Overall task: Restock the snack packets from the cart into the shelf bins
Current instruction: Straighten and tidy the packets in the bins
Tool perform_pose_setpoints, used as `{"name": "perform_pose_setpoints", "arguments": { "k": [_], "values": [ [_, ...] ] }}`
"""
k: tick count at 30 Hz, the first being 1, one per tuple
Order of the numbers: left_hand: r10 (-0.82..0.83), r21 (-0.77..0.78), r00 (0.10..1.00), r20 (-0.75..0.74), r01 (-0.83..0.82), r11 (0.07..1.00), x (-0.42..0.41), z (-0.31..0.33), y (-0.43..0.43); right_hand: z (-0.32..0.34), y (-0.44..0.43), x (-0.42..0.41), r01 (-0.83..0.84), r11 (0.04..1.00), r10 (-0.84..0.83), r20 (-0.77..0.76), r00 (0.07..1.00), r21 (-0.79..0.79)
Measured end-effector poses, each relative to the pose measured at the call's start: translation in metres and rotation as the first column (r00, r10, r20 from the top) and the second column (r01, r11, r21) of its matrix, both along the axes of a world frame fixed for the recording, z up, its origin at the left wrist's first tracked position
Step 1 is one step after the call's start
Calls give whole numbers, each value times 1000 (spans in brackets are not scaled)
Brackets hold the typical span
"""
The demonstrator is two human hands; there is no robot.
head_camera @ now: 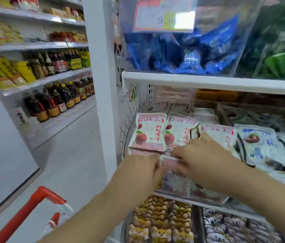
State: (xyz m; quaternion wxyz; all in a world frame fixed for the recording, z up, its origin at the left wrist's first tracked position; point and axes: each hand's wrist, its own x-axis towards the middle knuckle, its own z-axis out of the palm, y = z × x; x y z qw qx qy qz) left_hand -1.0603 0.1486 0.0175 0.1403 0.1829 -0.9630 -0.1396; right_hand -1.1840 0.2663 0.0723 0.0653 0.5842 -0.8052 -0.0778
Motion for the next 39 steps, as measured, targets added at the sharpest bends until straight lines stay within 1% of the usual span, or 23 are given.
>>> {"name": "perform_pose_setpoints", "arguments": {
  "k": [2,3,5,7,10,11,12,13,14,15,16,17,19,21,23,24,25,27,31,33,35,37,39],
  "values": [
    [10,-22,1000,21,-9,1000,8,5,3,-12,1,1,-40,994,31,-87,996,-106],
    [22,-39,999,38,-20,999,12,9,3,-15,-1,1,-21,993,7,-116,993,-118],
    [31,-62,996,81,-26,998,18,13,4,-20,0,4,45,999,-47,-88,995,-22],
    [15,-28,995,97,-12,1000,22,15,4,-20,-1,6,89,995,-84,-89,992,51],
    [-10,53,997,74,6,999,31,22,4,-16,0,8,103,994,-100,-77,992,44],
    [-5,67,999,53,1,998,34,26,3,-15,2,7,103,995,-103,-29,994,10],
    [3,72,1000,10,-4,997,35,32,2,-13,6,6,103,992,-101,40,994,-67],
    [13,76,999,-50,-10,997,36,39,-1,-9,8,6,112,979,-93,114,989,-173],
    [21,74,993,-120,-12,997,35,45,-4,-4,9,5,117,943,-68,162,984,-313],
    [26,66,983,-181,-14,998,31,51,-5,2,7,3,113,896,-45,166,985,-429],
    [16,45,975,-221,-7,999,26,57,-7,10,1,1,120,859,-52,147,988,-498],
    [1,27,972,-235,6,1000,19,63,-9,16,-8,-3,150,860,-90,145,985,-487],
    [-26,19,986,-165,29,999,-1,66,-14,26,-29,-15,276,913,-218,212,953,-302],
    [-25,8,1000,18,25,1000,-21,65,-22,26,-45,-28,344,931,-304,264,915,-120],
    [-5,-36,975,223,13,999,-34,59,-31,20,-46,-38,306,952,-285,302,910,-22],
    [-4,-61,961,278,22,998,-35,56,-34,16,-42,-41,264,964,-253,312,916,8],
    [-13,-77,956,292,37,996,-33,53,-35,13,-37,-44,228,973,-224,325,919,28],
    [-39,-83,962,269,64,995,-23,50,-33,14,-28,-46,182,982,-189,356,915,53],
    [-80,-112,959,272,114,987,-2,46,-28,24,-18,-44,84,982,-135,317,939,170],
    [-87,-147,947,311,139,979,-1,42,-28,26,-14,-43,40,971,-117,321,940,238],
    [-83,-196,932,352,160,967,-2,42,-30,22,-10,-48,-5,961,-78,288,955,276],
    [-83,-257,917,390,195,946,-3,46,-34,17,-9,-54,-39,958,-30,235,971,284],
    [-88,-296,899,428,232,927,-3,48,-37,18,-8,-58,-35,972,-22,238,971,233]
  ]
}}
